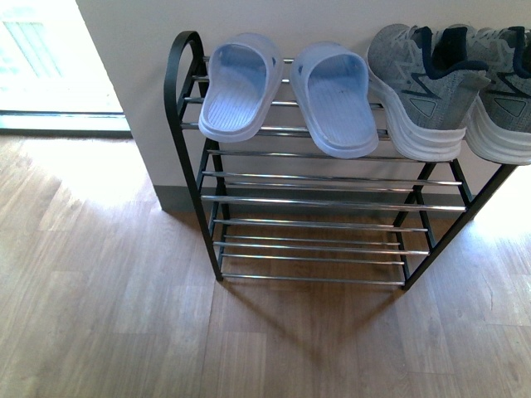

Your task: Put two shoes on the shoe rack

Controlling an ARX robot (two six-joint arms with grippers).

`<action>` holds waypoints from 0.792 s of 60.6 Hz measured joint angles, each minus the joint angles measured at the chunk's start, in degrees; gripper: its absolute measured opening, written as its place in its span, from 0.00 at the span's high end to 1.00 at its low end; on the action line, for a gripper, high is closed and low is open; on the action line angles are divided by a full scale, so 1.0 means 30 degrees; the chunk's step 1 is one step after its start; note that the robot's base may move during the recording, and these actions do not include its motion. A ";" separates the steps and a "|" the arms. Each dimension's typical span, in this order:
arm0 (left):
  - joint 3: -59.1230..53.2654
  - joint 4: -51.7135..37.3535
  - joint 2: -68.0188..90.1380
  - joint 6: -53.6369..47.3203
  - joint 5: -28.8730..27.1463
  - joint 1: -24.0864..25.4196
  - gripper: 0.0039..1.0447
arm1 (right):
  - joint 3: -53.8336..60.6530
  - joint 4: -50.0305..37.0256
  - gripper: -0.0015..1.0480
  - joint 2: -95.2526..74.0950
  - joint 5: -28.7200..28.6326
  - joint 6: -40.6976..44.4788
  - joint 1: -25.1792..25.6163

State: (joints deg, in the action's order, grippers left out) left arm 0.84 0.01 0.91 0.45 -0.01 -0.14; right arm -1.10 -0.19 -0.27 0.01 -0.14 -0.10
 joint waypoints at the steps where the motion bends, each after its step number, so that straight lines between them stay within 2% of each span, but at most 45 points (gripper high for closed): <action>1: 0.0000 0.0000 0.0000 0.0000 0.0000 0.0000 0.59 | 0.0000 0.0000 0.09 0.0000 0.0000 0.0000 0.0000; 10: 0.0000 0.0000 0.0000 0.0000 0.0000 0.0000 0.35 | 0.0000 0.0000 0.09 0.0000 0.0000 -0.0007 0.0000; 18: 0.0000 0.0007 0.0000 0.0000 0.0000 0.0000 0.08 | 0.0000 0.0000 0.09 0.0000 0.0000 0.0000 0.0000; 48: 0.0000 0.0000 0.0000 -0.0044 0.0000 0.0000 0.09 | 0.0000 0.0000 0.09 0.0000 0.0029 0.0000 0.0000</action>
State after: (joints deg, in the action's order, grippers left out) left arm 0.84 0.01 0.91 0.32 -0.01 -0.14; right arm -1.10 -0.19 -0.27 0.10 -0.14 -0.10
